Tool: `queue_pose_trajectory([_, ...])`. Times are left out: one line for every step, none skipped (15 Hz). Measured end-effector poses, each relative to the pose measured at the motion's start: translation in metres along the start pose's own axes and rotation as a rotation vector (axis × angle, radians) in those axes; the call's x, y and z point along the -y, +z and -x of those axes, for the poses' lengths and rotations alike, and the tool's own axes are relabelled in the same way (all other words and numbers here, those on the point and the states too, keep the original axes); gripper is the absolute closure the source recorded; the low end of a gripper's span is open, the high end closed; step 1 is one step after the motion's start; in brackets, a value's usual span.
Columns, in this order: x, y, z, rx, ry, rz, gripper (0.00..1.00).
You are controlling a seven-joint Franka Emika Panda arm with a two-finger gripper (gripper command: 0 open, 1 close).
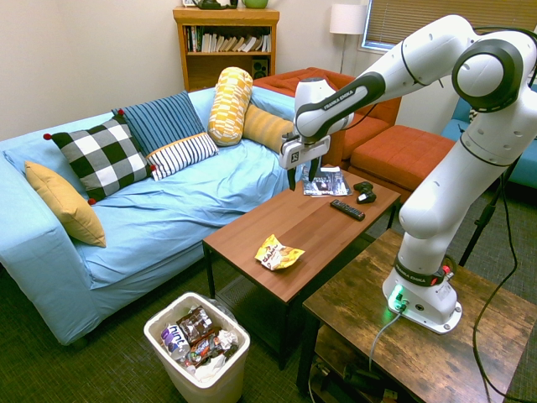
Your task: Throw the chip bag in the trash bin
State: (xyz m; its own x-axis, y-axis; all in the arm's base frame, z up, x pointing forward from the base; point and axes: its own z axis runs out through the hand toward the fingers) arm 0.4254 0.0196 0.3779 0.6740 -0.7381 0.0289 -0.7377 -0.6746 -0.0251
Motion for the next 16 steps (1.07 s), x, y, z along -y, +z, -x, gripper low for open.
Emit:
queue_pose_trajectory([0.0,0.001,0.0,0.001,0.0,0.001,0.0])
queue_pose_trajectory([0.001,0.003,-0.001,0.004,0.006,0.004,0.0])
queue_pose_trajectory([0.004,0.008,-0.003,0.01,0.016,0.005,0.0])
queue_pose_trajectory([0.009,0.015,-0.008,0.019,0.023,0.006,0.0])
queue_pose_trajectory([0.015,0.026,-0.013,0.034,0.03,0.008,0.0])
queue_pose_trajectory([0.023,0.037,-0.018,0.049,0.043,0.009,0.0])
queue_pose_trajectory([0.033,0.048,-0.023,0.064,0.062,0.01,0.0])
queue_pose_trajectory([0.044,0.059,-0.026,0.077,0.077,0.013,0.0])
queue_pose_trajectory([0.057,0.071,-0.026,0.09,0.089,0.02,0.0])
queue_pose_trajectory([0.072,0.083,-0.024,0.106,0.095,0.029,0.0])
queue_pose_trajectory([0.086,0.095,-0.022,0.12,0.095,0.04,0.0])
queue_pose_trajectory([0.099,0.108,-0.019,0.132,0.092,0.053,0.0])
queue_pose_trajectory([0.11,0.121,-0.016,0.144,0.09,0.066,0.0])
queue_pose_trajectory([0.12,0.134,-0.015,0.154,0.091,0.079,0.0])
queue_pose_trajectory([0.129,0.149,-0.014,0.165,0.095,0.093,0.0])
queue_pose_trajectory([0.136,0.166,-0.014,0.175,0.105,0.111,0.0])
